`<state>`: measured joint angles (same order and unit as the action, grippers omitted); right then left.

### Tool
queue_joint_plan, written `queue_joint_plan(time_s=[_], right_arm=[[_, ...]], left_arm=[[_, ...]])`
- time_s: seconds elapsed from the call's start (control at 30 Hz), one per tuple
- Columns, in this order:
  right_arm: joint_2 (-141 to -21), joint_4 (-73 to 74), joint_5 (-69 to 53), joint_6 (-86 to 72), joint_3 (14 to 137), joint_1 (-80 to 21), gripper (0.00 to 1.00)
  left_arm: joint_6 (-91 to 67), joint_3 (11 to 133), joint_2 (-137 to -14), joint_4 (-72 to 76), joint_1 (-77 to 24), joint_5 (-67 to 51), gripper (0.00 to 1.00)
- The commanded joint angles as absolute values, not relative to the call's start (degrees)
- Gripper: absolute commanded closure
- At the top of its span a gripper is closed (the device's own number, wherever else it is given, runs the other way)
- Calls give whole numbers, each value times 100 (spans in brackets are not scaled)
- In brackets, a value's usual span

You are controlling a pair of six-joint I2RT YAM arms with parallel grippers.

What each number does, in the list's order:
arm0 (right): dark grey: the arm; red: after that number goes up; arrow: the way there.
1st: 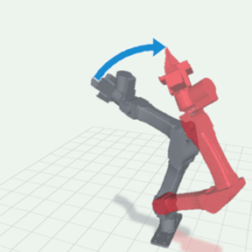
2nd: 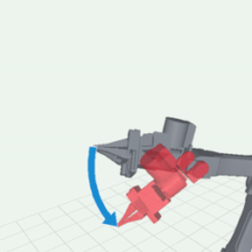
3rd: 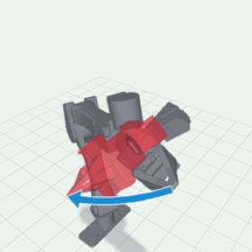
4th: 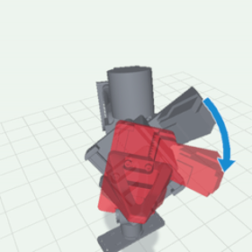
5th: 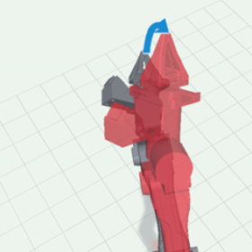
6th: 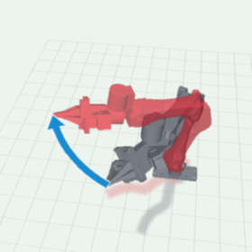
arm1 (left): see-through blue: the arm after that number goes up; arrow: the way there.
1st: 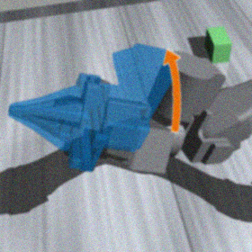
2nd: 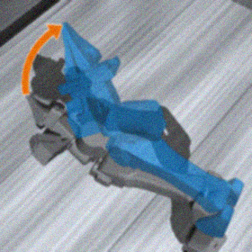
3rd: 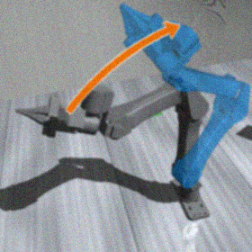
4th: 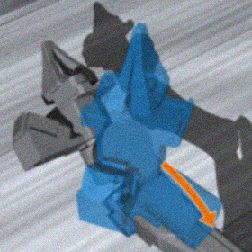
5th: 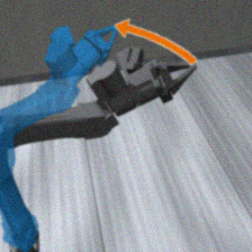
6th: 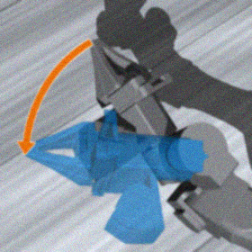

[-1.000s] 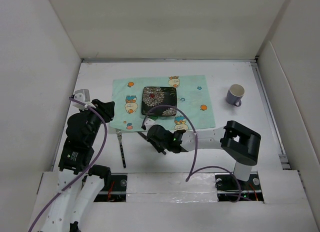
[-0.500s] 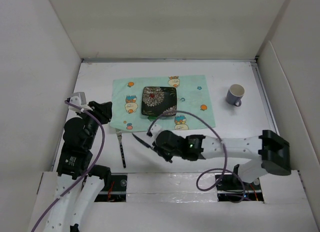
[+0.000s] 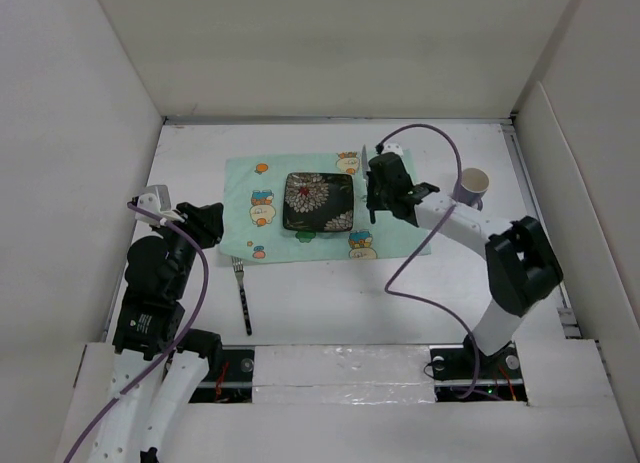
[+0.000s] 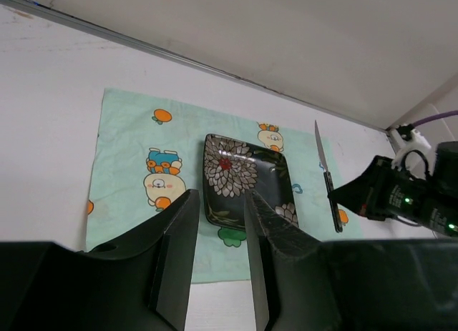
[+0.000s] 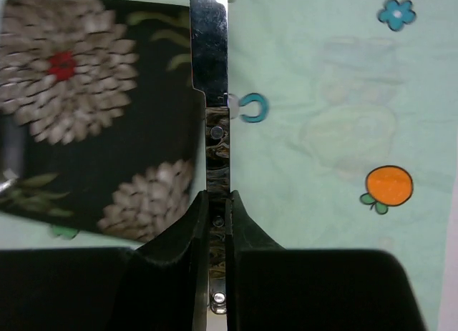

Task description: Set the dinner table for one person

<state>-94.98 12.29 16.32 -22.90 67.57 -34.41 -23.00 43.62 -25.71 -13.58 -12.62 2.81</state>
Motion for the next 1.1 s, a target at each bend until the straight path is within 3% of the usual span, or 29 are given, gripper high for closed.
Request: queue_joint_plan(time_s=[0.0,0.47,0.7,0.93,1.07], right_arm=[[-9860,976,1564,-2575,7057,-3138,100],[-10723,906,1231,-2926,6909,-2830,100],[-10547,643,1125,-3102,6496,-2830,67],[-9677,519,1116,-2997,6161,-2962,53],[-8888,317,1247,-2734,5758,-3418,52]], left_arm=[[-2285,4333,-2549,-1230,-1222,237,71],[-2276,4350,-2681,-1178,-1222,158,70],[-2311,4359,-2926,-1274,-1222,334,58],[-2514,4447,-3761,-1809,-1222,290,53],[-2995,4745,-4069,-2644,-1222,386,54]])
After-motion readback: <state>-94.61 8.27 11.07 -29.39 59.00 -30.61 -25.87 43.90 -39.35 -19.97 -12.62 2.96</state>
